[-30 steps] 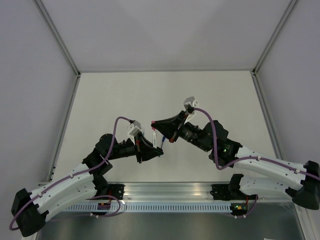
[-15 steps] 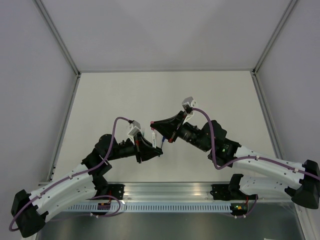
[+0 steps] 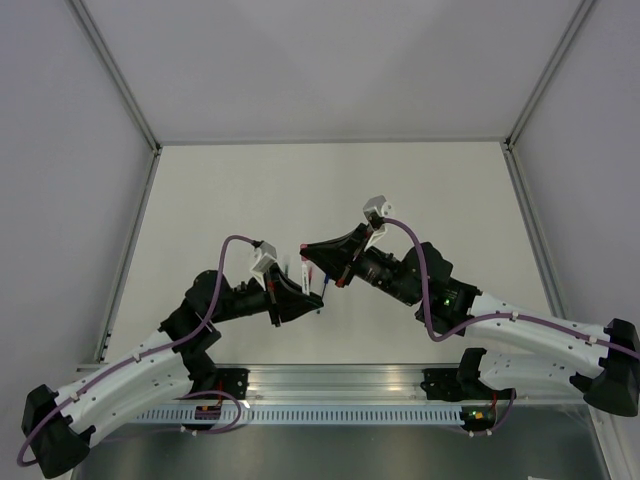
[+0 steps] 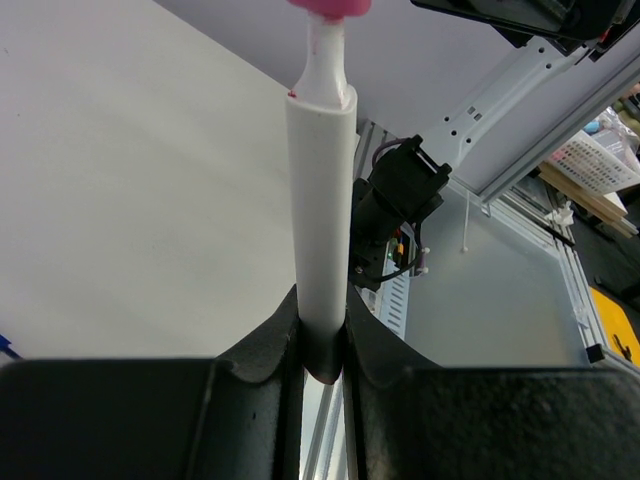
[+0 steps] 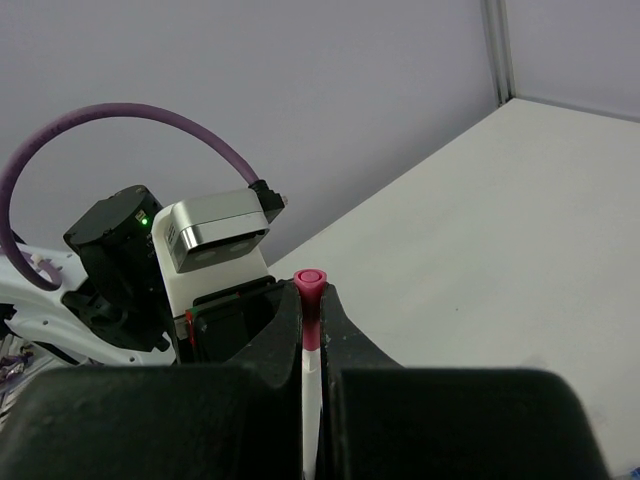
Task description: Insert the pens into the pen caps
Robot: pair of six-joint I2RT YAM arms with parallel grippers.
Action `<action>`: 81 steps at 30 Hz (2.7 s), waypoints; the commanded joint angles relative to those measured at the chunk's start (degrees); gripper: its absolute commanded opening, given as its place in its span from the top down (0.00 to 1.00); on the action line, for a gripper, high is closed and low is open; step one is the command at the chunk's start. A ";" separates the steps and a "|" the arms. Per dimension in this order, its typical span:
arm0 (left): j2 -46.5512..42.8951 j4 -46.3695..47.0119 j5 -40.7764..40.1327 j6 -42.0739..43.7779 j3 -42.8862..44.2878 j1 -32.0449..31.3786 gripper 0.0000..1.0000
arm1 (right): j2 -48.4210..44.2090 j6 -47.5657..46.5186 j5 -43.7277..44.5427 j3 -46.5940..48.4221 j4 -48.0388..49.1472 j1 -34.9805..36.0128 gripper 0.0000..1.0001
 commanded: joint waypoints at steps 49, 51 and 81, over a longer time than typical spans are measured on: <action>-6.23 8.81 5.76 0.56 -1.84 -0.02 0.98 | -0.33 0.62 -6.54 -3.19 7.77 3.05 0.61; -6.15 9.69 6.90 0.30 -2.02 -0.02 0.98 | -0.50 0.27 -7.06 -2.58 7.07 3.14 0.53; -4.04 12.51 11.57 -0.05 -2.02 -0.10 0.98 | 0.55 -5.97 -9.53 13.60 -8.58 3.05 0.36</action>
